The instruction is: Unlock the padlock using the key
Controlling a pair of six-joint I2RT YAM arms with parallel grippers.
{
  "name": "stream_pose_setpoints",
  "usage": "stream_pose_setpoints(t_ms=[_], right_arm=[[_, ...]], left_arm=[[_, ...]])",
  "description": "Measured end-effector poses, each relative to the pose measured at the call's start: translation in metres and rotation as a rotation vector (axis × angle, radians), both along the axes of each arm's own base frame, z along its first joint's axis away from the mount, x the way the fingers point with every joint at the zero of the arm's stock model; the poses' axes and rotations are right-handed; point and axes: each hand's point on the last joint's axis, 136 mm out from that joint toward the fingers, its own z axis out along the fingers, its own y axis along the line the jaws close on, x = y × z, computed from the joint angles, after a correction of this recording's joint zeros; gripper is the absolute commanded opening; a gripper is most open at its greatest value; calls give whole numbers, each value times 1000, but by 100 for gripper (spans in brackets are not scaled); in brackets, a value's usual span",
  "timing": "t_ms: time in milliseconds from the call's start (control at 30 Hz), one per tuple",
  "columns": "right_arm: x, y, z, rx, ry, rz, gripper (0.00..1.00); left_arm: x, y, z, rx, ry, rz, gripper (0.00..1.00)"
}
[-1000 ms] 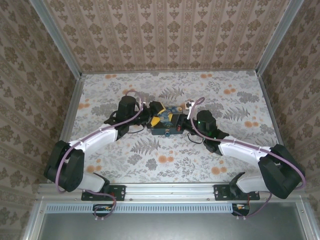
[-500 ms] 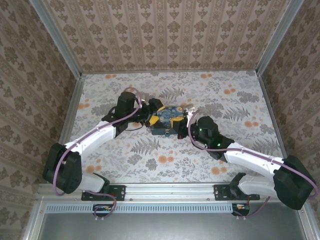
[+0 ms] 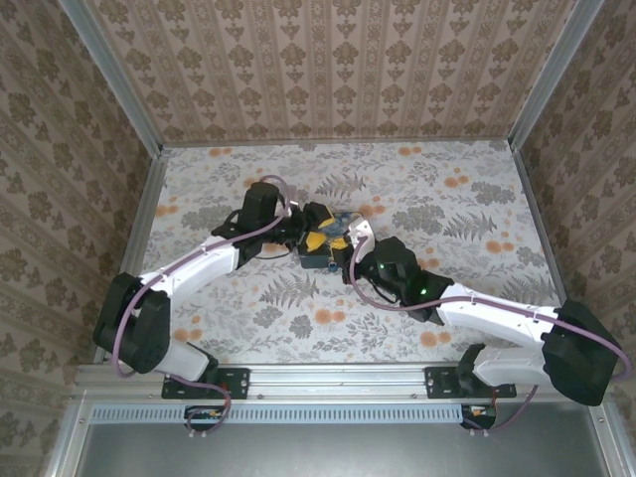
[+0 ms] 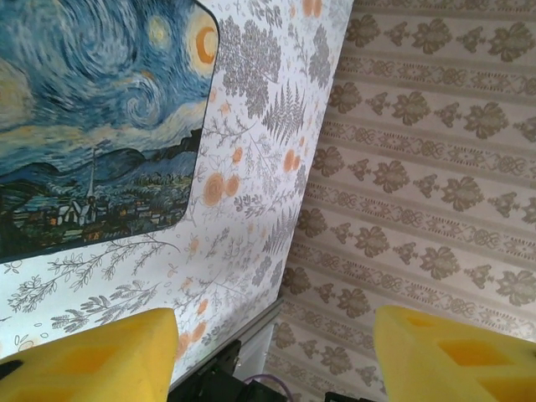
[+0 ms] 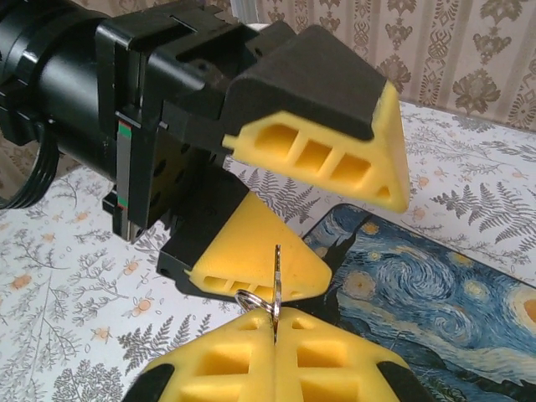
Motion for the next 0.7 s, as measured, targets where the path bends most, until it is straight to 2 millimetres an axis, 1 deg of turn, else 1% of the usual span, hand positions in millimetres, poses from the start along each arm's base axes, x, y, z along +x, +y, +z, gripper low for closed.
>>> stream_pose_setpoints(t_ms=[133, 333, 567, 700], right_arm=[[2, -2, -2, -16, -4, -16, 0], [5, -6, -5, -50, -16, -42, 0], [7, -1, -9, -96, -24, -48, 0], [8, -1, -12, -110, -22, -56, 0]], left_arm=[[-4, -6, -2, -4, 13, -16, 50], [-6, -10, 0, -11, 13, -24, 35], [-8, -13, 0, -12, 16, -31, 26], [-8, -13, 0, -12, 16, -31, 23]])
